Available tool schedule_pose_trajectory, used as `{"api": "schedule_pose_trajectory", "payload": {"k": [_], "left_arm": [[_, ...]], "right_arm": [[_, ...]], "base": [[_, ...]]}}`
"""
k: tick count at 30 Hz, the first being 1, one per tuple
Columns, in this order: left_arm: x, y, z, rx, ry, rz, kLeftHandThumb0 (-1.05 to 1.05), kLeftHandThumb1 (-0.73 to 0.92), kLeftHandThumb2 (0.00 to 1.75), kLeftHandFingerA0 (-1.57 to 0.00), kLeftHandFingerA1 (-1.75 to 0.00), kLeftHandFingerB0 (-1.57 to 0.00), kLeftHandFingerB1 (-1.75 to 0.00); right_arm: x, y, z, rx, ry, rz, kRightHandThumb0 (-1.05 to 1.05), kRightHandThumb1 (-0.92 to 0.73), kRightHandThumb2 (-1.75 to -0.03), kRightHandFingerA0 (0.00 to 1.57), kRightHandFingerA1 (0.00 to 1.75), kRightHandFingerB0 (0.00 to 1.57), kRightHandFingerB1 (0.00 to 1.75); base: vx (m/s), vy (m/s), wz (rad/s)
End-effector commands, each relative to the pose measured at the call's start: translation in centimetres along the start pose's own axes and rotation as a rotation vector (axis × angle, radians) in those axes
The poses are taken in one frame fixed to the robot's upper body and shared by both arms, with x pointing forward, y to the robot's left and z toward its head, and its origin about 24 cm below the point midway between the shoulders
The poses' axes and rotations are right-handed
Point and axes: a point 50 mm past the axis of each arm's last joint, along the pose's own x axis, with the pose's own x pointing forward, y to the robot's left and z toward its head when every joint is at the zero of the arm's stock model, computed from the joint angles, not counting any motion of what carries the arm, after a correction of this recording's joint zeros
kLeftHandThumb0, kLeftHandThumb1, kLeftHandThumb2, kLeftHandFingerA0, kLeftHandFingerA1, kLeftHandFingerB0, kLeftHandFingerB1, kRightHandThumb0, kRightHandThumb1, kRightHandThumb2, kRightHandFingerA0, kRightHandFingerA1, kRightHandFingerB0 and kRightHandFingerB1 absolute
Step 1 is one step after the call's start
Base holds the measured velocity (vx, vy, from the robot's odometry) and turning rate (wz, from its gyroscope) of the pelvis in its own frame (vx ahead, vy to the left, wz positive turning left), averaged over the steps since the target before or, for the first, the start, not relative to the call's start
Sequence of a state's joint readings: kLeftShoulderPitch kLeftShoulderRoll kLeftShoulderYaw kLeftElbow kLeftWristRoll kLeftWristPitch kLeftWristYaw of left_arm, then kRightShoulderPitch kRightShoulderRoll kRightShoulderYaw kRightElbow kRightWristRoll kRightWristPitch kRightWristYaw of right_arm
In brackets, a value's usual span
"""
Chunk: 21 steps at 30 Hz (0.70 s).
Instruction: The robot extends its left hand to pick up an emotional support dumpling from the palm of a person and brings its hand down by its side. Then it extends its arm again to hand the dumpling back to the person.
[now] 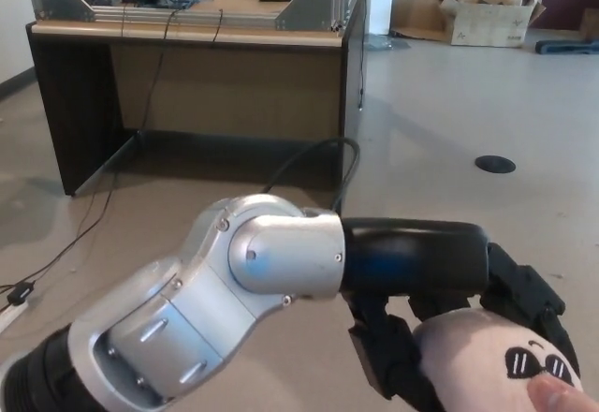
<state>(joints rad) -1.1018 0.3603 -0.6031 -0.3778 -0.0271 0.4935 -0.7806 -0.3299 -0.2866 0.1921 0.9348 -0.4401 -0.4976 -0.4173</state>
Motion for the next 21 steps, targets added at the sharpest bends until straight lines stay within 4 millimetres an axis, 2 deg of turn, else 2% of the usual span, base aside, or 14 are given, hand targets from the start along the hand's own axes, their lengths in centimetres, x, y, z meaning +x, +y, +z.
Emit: {"api": "schedule_pose_trajectory", "payload": {"k": [1,5,6,7,8,9,10,11,12,13,14,17,18,21], "left_arm": [[-0.7,1.1,0.0,0.001,0.026,0.012,-0.18,0.65,0.6,-1.0,-0.51,-0.66,-0.41],[-1.5,2.6,0.1,-0.05,0.008,0.036,-0.14,0.55,0.58,-0.98,-0.53,-0.69,-0.44],[-1.9,3.2,0.3,-0.059,0.007,0.045,-0.77,0.42,0.85,0.0,0.0,0.0,0.0],[-2.1,3.5,0.3,-0.062,0.007,0.049,-0.77,0.42,0.85,0.0,0.0,0.0,-0.01],[-2.1,3.6,0.3,-0.063,0.006,0.052,-0.77,0.42,0.85,0.0,0.0,0.0,-0.01],[-2.3,3.8,0.4,-0.055,0.004,0.06,-0.79,0.43,0.86,0.0,0.0,0.0,0.0],[-2.7,4.4,0.5,-0.038,-0.001,0.086,-0.96,0.52,0.6,0.0,0.0,0.0,-0.01],[-3.1,4.9,0.7,-0.029,-0.002,0.108,-0.96,0.52,0.6,0.0,0.0,0.0,-0.01],[-3.3,5.4,0.8,-0.036,-0.019,0.12,-0.8,0.43,0.87,0.0,0.0,0.0,0.0],[-3.6,5.9,0.9,-0.054,-0.029,0.133,-0.78,0.42,0.85,0.0,0.0,0.0,0.0],[-3.8,6.3,1.0,-0.059,-0.037,0.145,-0.76,0.41,0.85,0.0,0.0,0.0,0.0],[-4.4,7.2,1.4,-0.034,-0.04,0.167,-0.74,0.4,0.83,0.0,-0.04,0.0,-0.01],[-4.5,7.3,1.5,-0.017,-0.042,0.169,-0.74,0.4,0.83,0.0,-0.04,0.0,-0.01],[-4.5,7.2,1.5,-0.025,-0.051,0.167,-0.73,0.39,0.83,0.0,-0.04,0.0,-0.02]], "right_arm": [[0.2,-0.7,-0.3,-0.032,0.005,-0.031,-0.47,-0.69,-0.61,0.58,0.47,0.53,0.41],[0.1,-0.6,-0.3,-0.033,0.007,-0.028,-0.47,-0.69,-0.61,0.58,0.47,0.53,0.41],[0.5,0.3,-1.0,0.46,0.217,0.152,-0.81,-0.58,-0.82,0.0,0.04,0.0,0.08],[0.4,0.2,-1.3,0.542,0.246,0.132,-0.54,-0.45,-0.86,0.78,0.65,0.43,0.5],[0.1,-0.7,-1.8,0.307,0.219,-0.022,-0.54,-0.45,-0.86,0.78,0.65,0.43,0.5],[0.2,-0.6,-1.7,0.355,0.225,-0.005,-0.56,-0.49,-0.79,0.68,0.6,0.38,0.46],[0.2,-0.4,-1.4,0.47,0.214,0.02,-0.47,-0.55,-0.57,0.82,0.62,0.44,0.34],[0.0,-0.3,-1.3,0.528,0.189,0.014,-0.47,-0.55,-0.57,0.82,0.62,0.44,0.34],[0.1,-0.4,-1.4,0.522,0.195,0.013,-0.36,-0.59,-0.58,0.77,0.55,0.42,0.34],[0.1,-0.4,-1.6,0.524,0.205,0.013,-0.43,-0.57,-0.57,0.79,0.56,0.42,0.34],[0.1,-0.4,-1.6,0.523,0.207,0.014,-0.37,-0.59,-0.58,0.76,0.54,0.42,0.34],[0.1,-0.5,-1.6,0.51,0.2,0.023,-0.41,-0.57,-0.57,0.79,0.52,0.43,0.34],[0.1,-0.4,-1.6,0.517,0.201,0.027,-0.37,-0.59,-0.59,0.84,0.61,0.43,0.35],[0.2,-0.3,-1.5,0.545,0.209,0.025,-0.34,-0.59,-0.59,0.8,0.55,0.42,0.35]], "base": [[0.0,0.0,0.0],[0.0,0.0,0.0],[0.0,0.0,0.0],[0.0,0.0,0.0],[0.0,0.0,0.0],[0.0,0.0,0.0],[0.0,0.0,0.0],[0.0,0.0,0.0],[0.0,0.0,0.0],[0.0,0.0,0.0],[0.0,0.0,0.0],[0.0,0.0,0.0],[0.0,0.0,0.0],[0.0,0.0,0.0]]}}
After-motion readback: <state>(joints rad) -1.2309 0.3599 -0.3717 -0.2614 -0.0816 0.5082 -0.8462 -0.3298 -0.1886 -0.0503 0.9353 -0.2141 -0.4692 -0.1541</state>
